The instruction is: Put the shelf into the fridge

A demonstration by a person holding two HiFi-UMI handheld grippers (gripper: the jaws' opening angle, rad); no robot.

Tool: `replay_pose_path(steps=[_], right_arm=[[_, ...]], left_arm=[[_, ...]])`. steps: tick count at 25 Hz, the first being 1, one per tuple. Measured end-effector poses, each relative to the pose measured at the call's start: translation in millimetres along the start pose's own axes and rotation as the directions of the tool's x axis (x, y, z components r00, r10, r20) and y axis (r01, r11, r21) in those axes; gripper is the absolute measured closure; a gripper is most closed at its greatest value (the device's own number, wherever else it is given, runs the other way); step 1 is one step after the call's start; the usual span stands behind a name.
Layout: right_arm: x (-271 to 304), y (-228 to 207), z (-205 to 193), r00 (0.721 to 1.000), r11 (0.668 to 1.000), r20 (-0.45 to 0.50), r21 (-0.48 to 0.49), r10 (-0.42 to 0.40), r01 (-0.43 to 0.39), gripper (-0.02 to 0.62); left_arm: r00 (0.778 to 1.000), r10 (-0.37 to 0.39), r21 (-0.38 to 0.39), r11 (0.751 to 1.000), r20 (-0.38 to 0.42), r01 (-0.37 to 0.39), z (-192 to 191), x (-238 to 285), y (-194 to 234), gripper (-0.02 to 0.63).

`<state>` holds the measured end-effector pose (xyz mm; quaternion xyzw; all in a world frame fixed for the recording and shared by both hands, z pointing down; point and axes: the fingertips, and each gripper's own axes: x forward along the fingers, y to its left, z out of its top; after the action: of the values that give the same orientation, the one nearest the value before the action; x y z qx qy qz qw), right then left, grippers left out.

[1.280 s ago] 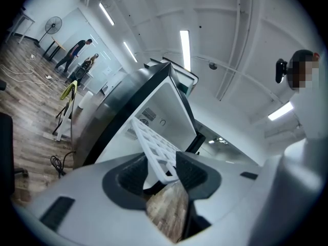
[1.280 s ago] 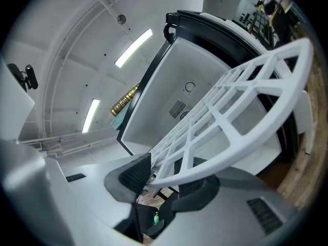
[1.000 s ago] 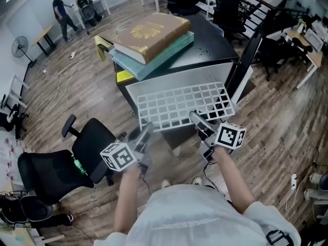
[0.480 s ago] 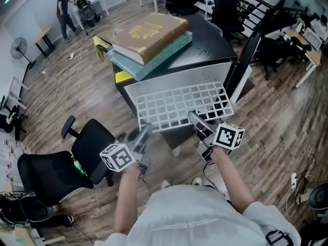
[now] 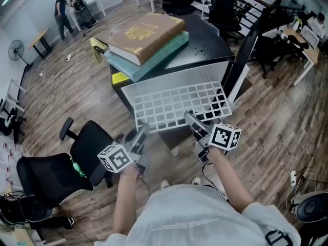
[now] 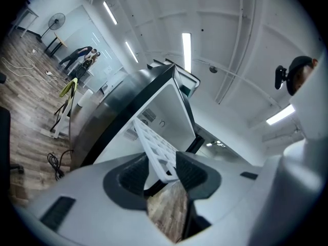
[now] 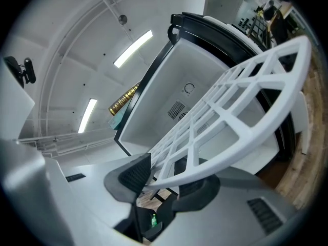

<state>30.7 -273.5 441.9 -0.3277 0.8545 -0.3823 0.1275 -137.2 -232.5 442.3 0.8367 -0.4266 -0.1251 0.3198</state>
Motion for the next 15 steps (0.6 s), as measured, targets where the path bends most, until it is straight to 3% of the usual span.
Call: replay_pose_path(steps=[3,8,15], right_arm=[[0.4,-1.3,-2.2,1.000,0.999,-0.005,0.036,0.003,-0.002,0.457],[1.2,6.5,4.6,1.000,0.999,0.004,-0.035,0.000,0.000,0.456],[7.1,9.9,3.7,0.999,0.999,-0.007,-0.020,0.033,-0.033,0.457]], left_arm=[[1.000,0.005,0.002,1.000,0.002,-0.005,2.3,0.3,-3.8,0.440],[1.000,0.002,-0.011,1.000,0.000,-0.002,0.6,0.2,-2.2,0.440],[1.000,-0.004,-0.005,1.000,-0.004,0.004,0.3,1.4,-2.9,0.440]])
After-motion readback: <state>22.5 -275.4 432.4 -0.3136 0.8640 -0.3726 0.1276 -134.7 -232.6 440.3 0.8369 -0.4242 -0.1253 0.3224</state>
